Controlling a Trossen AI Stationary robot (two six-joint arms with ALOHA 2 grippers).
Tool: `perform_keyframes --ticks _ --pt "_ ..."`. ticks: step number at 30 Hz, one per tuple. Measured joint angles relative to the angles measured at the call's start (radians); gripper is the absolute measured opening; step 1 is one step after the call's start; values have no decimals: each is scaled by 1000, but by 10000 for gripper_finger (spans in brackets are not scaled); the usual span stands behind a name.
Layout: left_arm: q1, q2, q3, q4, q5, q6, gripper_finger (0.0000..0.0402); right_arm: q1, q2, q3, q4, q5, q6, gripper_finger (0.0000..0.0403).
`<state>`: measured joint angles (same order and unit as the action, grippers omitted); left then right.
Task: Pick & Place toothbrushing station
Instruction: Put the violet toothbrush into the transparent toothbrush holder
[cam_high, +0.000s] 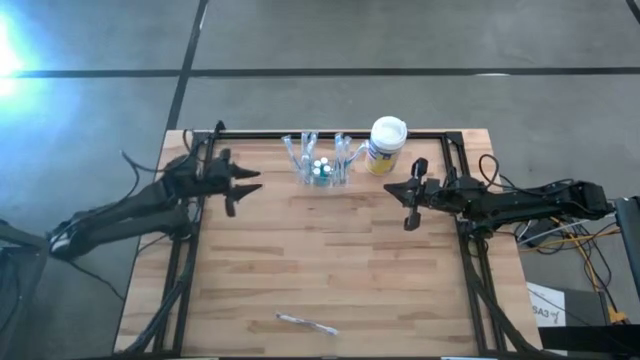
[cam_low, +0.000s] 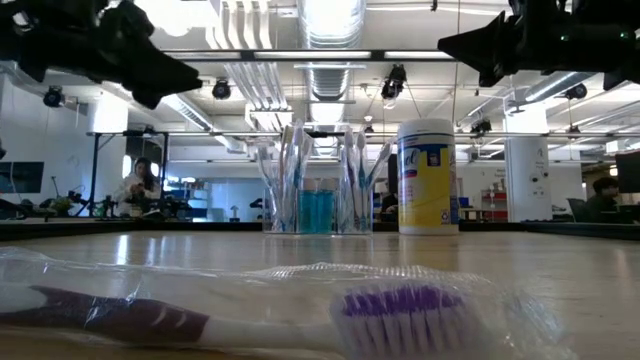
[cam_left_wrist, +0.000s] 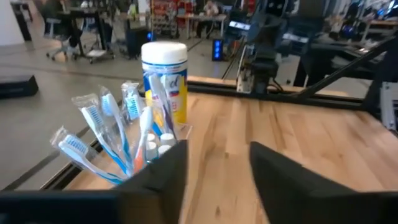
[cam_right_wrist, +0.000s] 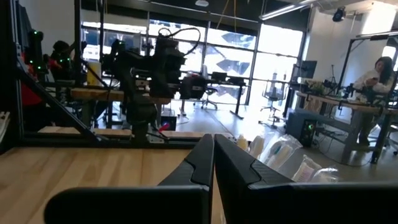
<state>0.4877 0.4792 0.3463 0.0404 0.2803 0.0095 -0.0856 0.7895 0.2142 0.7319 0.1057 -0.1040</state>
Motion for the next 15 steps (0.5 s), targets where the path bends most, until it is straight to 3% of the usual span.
perform_keyframes --ticks 6,15 --pt "0 -179 -124 23 25 -4 21 0 20 0 3 0 14 8" --pt "1 -364 -239 42 56 28 16 0 61 14 4 1 11 8"
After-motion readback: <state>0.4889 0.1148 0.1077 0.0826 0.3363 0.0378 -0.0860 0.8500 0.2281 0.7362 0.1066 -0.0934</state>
